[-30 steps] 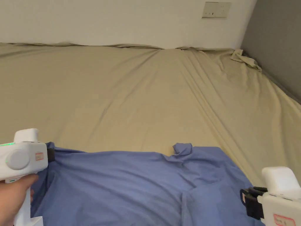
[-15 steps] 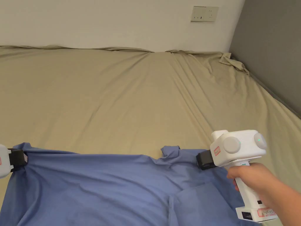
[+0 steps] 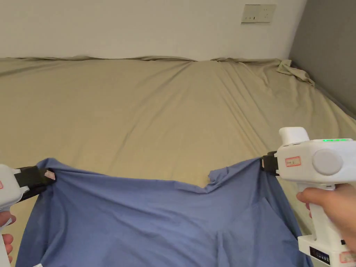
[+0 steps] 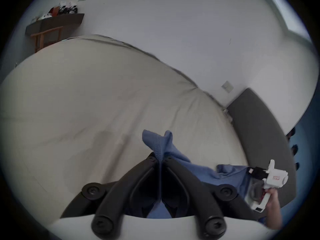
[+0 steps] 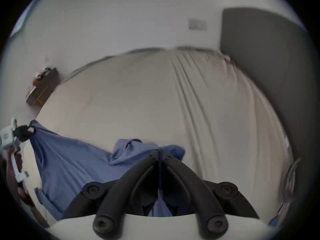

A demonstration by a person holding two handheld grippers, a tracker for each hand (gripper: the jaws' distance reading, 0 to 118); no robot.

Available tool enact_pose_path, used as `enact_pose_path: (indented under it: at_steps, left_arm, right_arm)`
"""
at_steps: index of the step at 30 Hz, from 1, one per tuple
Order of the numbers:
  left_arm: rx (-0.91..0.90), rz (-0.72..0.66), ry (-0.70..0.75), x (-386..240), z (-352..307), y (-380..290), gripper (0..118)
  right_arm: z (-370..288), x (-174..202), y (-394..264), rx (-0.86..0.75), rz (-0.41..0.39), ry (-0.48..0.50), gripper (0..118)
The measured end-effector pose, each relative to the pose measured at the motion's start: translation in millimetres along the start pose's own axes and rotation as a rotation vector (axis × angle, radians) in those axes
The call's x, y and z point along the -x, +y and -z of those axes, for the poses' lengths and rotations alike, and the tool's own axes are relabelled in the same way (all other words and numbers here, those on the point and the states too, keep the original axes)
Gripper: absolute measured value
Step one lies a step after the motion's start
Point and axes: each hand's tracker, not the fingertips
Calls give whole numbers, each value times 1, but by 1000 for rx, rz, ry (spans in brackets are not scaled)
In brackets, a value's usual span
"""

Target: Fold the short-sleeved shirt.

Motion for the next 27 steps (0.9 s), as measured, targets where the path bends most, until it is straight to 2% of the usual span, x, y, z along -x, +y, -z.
enact_pose_path:
  at_steps: [3,5,7,10,13,23,27]
  left_arm:
    - [-30,15,-29,-18,-16,16,0]
    - [-83,59,-26,-32,-27,32,0]
    - [-121,61,-25,-40,-38,49,0]
    - [-182,30,-28,-46,-55,89,0]
    - [-243,84,-10,-62,-74,130,0]
    - [-402,206,8,-131,-119,241,0]
    - [-424,223,8,-144,-126,273,0]
  right_arm:
    - [-45,37,23,-108,-137,-38,4]
    - [-67,48,41,-159,-166,-84,4]
    - [-82,51,62,-201,-146,-103,4]
    - [-92,49,100,-239,-181,-180,4]
    - [-103,41,139,-272,-129,-163,4]
    - [-151,43,277,-392,-200,-238,4]
    - [-172,40,317,-421,-199,-260,4]
